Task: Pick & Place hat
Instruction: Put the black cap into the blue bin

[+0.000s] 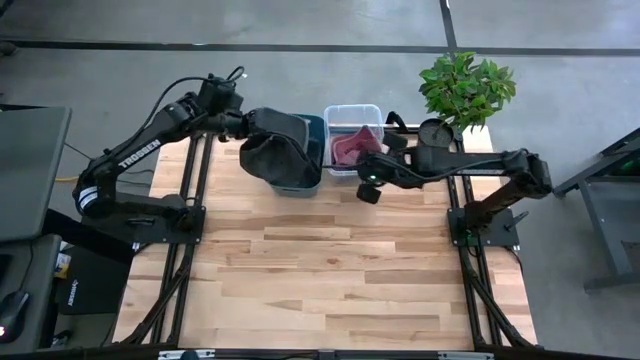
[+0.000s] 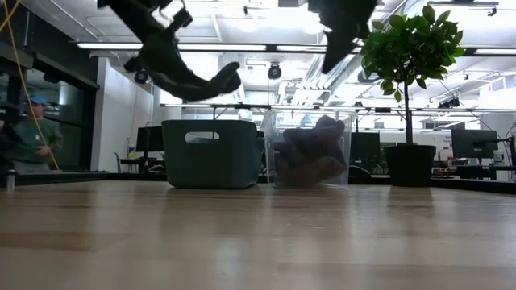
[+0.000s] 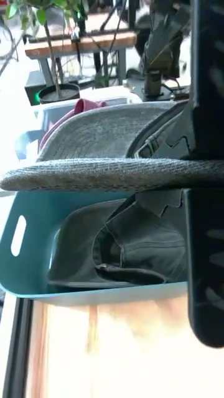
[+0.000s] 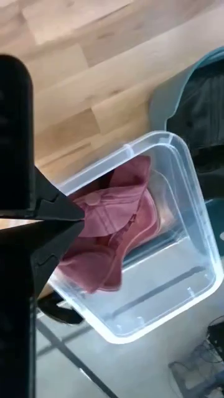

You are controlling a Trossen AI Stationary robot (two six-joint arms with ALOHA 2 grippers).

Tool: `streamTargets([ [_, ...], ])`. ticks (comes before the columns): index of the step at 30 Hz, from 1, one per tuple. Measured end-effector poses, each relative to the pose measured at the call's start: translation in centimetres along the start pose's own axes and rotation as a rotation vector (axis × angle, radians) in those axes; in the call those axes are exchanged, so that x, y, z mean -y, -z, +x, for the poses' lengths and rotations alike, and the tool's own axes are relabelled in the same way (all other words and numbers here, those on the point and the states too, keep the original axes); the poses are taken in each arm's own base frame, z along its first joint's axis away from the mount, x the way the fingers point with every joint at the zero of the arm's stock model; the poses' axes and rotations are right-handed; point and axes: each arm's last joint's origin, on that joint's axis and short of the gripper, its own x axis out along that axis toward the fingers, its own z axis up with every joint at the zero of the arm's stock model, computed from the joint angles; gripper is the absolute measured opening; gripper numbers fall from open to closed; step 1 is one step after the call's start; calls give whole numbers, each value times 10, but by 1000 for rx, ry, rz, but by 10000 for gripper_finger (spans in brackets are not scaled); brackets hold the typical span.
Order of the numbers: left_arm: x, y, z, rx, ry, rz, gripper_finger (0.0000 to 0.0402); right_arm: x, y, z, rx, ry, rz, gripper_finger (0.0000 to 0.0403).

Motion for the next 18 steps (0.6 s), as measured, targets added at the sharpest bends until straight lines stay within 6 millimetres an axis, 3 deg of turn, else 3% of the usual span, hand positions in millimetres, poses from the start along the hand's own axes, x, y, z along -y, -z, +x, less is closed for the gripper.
streamTargets([
  [8, -28, -20, 17, 15, 204, -57, 0, 6, 28, -19, 78, -36, 166, 1],
  [18, -40, -31, 58, -45, 168, -95, 0, 3, 33, -21, 108, -60, 244, 0],
])
